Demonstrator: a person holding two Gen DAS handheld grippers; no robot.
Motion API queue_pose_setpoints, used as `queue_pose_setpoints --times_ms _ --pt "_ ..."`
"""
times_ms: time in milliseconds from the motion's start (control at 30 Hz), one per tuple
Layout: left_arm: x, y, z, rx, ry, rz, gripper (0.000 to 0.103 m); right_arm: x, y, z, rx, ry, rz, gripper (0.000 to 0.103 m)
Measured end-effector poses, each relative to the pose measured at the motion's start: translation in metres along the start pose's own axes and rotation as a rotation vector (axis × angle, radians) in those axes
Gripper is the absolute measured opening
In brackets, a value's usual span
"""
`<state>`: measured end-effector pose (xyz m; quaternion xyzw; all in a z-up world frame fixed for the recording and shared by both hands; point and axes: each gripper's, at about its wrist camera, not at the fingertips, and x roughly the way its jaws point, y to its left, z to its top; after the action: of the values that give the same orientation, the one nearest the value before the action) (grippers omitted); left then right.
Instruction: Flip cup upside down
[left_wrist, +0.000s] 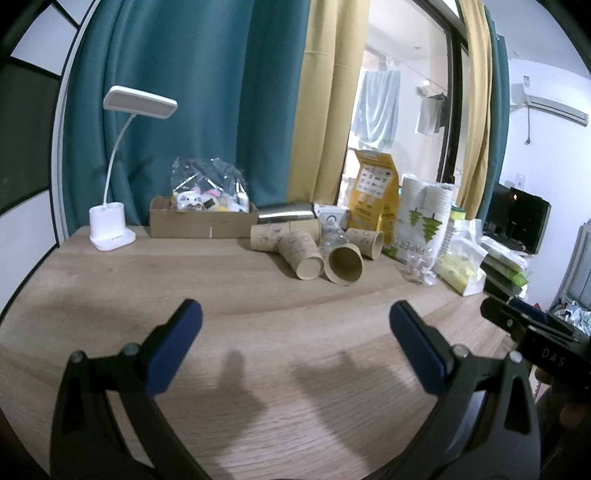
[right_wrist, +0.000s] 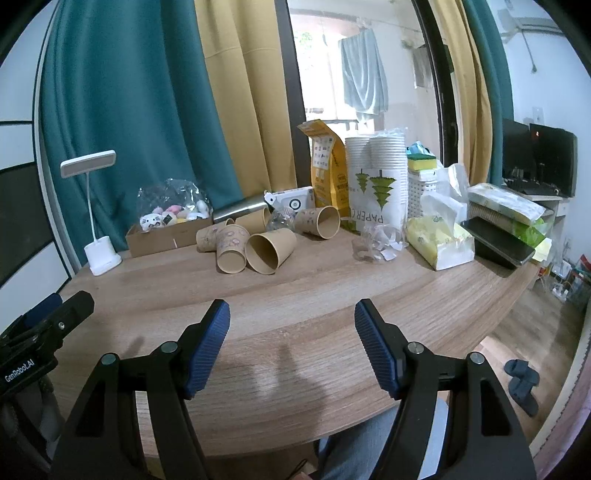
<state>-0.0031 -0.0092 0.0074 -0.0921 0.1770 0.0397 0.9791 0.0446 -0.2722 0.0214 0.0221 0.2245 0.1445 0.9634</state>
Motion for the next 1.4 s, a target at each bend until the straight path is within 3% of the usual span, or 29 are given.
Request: queue_pose_setpoints --times_ms 1400 --pt "0.0005 -0.0024 0.0072 0.008 -0.004 0.001 0.102 -0.0002 -0.0027 -0.0015 0.007 0.001 0.004 0.073"
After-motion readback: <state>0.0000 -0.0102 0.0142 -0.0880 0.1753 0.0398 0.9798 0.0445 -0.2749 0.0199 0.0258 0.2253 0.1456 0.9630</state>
